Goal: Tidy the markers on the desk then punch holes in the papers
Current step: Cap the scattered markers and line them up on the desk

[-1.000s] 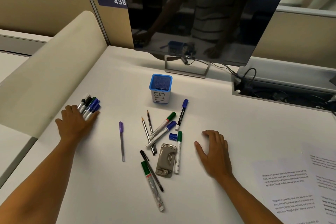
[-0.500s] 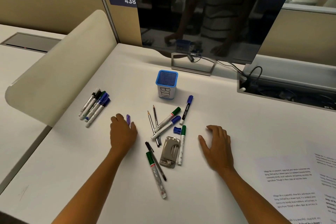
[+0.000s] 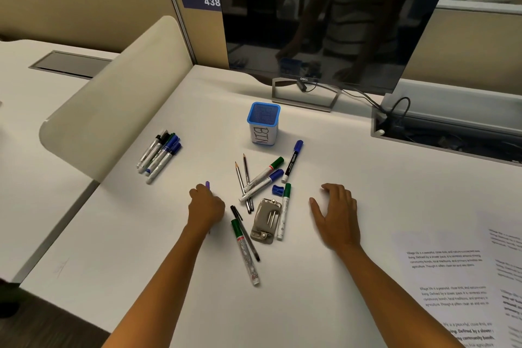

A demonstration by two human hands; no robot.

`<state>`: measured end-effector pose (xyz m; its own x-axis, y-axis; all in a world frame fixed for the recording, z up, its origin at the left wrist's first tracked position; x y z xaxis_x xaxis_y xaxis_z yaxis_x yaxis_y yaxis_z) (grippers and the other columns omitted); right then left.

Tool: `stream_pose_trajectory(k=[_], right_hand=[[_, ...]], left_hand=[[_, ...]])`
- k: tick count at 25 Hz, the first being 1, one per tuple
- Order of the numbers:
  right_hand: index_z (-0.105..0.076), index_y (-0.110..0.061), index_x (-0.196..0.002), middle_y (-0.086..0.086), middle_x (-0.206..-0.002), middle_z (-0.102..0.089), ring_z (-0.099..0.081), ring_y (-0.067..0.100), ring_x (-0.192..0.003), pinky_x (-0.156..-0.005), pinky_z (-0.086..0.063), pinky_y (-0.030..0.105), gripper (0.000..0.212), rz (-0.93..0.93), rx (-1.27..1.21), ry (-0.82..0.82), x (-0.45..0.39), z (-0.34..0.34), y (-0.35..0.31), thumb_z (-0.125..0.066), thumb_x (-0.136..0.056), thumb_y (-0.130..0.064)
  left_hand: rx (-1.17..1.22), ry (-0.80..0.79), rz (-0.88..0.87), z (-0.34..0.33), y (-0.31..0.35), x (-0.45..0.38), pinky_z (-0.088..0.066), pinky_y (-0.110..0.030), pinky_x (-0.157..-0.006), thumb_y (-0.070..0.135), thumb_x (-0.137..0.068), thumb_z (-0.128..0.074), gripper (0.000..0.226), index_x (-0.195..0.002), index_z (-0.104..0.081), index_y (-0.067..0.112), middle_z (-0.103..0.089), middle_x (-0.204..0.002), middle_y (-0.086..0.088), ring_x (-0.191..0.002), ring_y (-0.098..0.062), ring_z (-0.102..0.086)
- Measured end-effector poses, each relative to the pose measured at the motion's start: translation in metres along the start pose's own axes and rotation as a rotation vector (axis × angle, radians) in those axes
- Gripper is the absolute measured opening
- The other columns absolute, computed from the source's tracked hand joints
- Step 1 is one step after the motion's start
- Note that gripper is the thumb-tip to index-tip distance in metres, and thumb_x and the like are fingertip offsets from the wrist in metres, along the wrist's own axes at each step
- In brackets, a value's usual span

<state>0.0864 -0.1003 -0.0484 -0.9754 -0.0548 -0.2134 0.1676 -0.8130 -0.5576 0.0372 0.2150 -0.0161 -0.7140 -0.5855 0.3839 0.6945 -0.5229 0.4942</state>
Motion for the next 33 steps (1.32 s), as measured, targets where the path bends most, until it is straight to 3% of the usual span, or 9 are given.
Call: stream_pose_trajectory(k=[4,7,10,14,19,23,26,29,33], right_hand=[[-0.053,-0.02,-0.116,-0.005,-0.117,-0.059,-0.053,0.016,-0.107,-0.095,-0.039,0.03,0.033,0.013,0.005,0.011,0.0,0.002,-0.002,-0.058,-0.092,-0.042],[-0.054,-0.019,-0.115,-0.004,-0.116,-0.059,-0.053,0.016,-0.106,-0.095,-0.039,0.03,0.032,0.018,-0.002,0.012,0.0,0.003,-0.002,-0.058,-0.092,-0.041],[-0.054,-0.02,-0.112,-0.005,-0.114,-0.059,-0.053,0.016,-0.105,-0.093,-0.038,0.03,0.03,0.018,-0.005,0.009,0.001,0.003,-0.004,-0.058,-0.092,-0.042],[-0.056,-0.02,-0.109,-0.006,-0.111,-0.058,-0.053,0.017,-0.104,-0.091,-0.036,0.029,0.031,-0.014,-0.026,-0.007,0.005,0.003,-0.011,-0.058,-0.091,-0.046],[-0.055,-0.025,-0.091,-0.01,-0.091,-0.055,-0.049,0.014,-0.087,-0.08,-0.036,0.033,0.048,-0.053,0.095,-0.151,0.012,-0.019,-0.059,-0.048,-0.083,-0.071],[-0.06,-0.018,-0.101,-0.001,-0.104,-0.06,-0.056,0.018,-0.1,-0.083,-0.045,0.032,0.039,-0.151,0.067,-0.273,0.005,-0.024,-0.067,-0.054,-0.09,-0.055],[-0.058,-0.014,-0.106,0.002,-0.106,-0.059,-0.057,0.02,-0.096,-0.074,-0.046,0.031,0.032,-0.156,0.06,-0.31,0.002,-0.018,-0.06,-0.057,-0.092,-0.042],[-0.055,-0.014,-0.095,-0.001,-0.093,-0.055,-0.052,0.015,-0.077,-0.06,-0.036,0.021,0.02,-0.142,-0.029,-0.296,0.005,-0.013,-0.053,-0.056,-0.093,-0.034],[-0.052,-0.015,-0.077,-0.007,-0.068,-0.05,-0.046,0.008,-0.059,-0.051,-0.032,0.012,0.025,-0.3,-0.301,-0.27,0.0,-0.009,-0.028,-0.058,-0.095,-0.03]], left_hand=[[-0.04,-0.141,0.106,-0.024,-0.012,0.048,-0.042,-0.037,-0.088,0.039,-0.096,-0.055,0.063,-0.135,-0.032,-0.004,-0.051,-0.135,-0.023,-0.121,-0.039,-0.054],[-0.11,-0.176,0.122,-0.044,-0.018,0.071,-0.043,-0.032,-0.077,0.056,-0.088,-0.06,0.068,-0.127,-0.044,0.002,-0.061,-0.121,-0.015,-0.107,-0.031,-0.06],[-0.153,-0.108,0.081,-0.049,-0.014,0.082,-0.043,-0.029,-0.071,0.042,-0.091,-0.06,0.039,-0.11,-0.056,0.009,-0.064,-0.104,-0.008,-0.088,-0.025,-0.058],[-0.188,-0.05,0.041,-0.054,-0.007,0.089,-0.042,-0.031,-0.074,0.03,-0.094,-0.052,0.032,-0.115,-0.056,0.005,-0.059,-0.115,-0.013,-0.103,-0.031,-0.06],[-0.207,0.038,-0.018,-0.06,-0.006,0.09,-0.046,-0.034,-0.083,0.015,-0.098,-0.044,0.024,-0.119,-0.047,0.005,-0.056,-0.12,-0.014,-0.109,-0.029,-0.055],[-0.279,0.048,-0.071,-0.051,0.0,0.087,-0.046,-0.039,-0.085,0.009,-0.097,-0.041,0.025,-0.122,-0.04,0.005,-0.063,-0.112,-0.015,-0.102,-0.031,-0.057],[-0.271,0.117,-0.124,-0.027,0.02,0.082,-0.043,-0.04,-0.084,0.013,-0.097,-0.043,0.027,-0.122,-0.037,0.007,-0.065,-0.103,-0.013,-0.089,-0.034,-0.062],[-0.12,0.136,-0.243,-0.012,0.054,0.071,-0.045,-0.036,-0.068,0.021,-0.096,-0.048,0.021,-0.114,-0.043,0.011,-0.065,-0.095,-0.014,-0.073,-0.03,-0.057],[-0.207,0.018,-0.372,-0.025,0.104,0.036,-0.045,-0.031,-0.063,0.035,-0.09,-0.063,0.034,-0.113,-0.048,0.016,-0.061,-0.1,-0.005,-0.081,-0.022,-0.059]])
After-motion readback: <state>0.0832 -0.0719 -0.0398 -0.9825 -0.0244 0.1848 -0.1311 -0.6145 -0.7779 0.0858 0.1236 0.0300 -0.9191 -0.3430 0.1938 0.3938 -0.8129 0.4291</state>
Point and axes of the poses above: each hand's wrist, its own x-axis away from the middle knuckle, its own z-axis out of the back of the hand, y = z × x, the point moved 5 cm from there along -x, towards the middle knuckle
